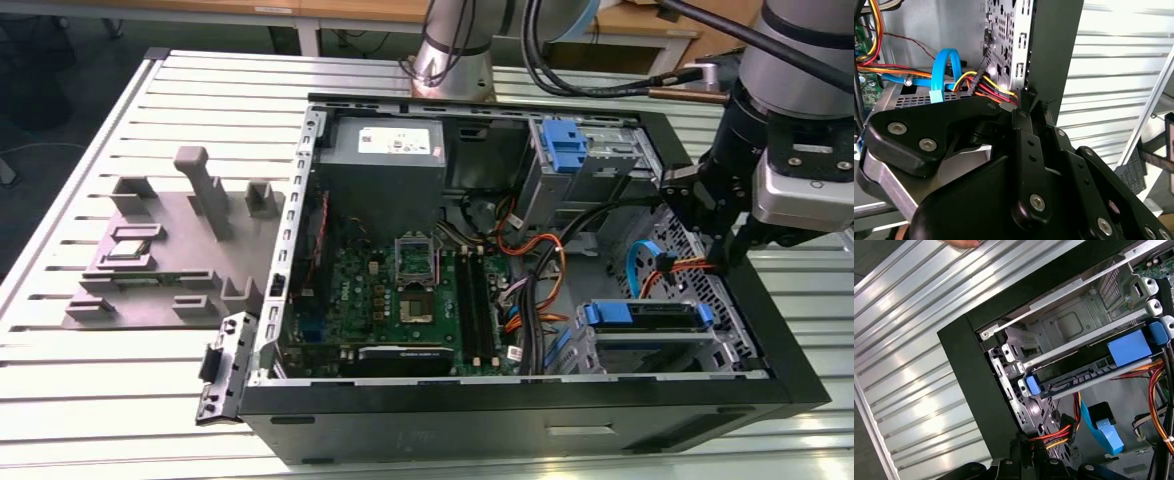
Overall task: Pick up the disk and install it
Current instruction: 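Insert the first disk wire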
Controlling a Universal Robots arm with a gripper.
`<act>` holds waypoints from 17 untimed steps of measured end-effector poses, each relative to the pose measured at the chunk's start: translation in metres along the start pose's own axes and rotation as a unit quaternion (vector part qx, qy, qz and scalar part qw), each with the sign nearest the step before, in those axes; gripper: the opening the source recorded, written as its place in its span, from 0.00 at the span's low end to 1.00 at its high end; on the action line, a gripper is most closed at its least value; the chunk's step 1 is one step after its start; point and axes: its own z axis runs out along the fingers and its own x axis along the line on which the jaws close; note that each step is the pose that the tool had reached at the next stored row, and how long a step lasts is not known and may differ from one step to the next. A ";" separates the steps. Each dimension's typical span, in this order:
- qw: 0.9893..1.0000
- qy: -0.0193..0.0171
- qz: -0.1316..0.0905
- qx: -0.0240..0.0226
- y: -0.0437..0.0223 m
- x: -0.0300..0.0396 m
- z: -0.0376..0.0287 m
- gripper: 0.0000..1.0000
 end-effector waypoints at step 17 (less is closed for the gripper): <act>1.000 0.010 -0.026 -0.004 0.0018 -0.0027 0.0017 0.25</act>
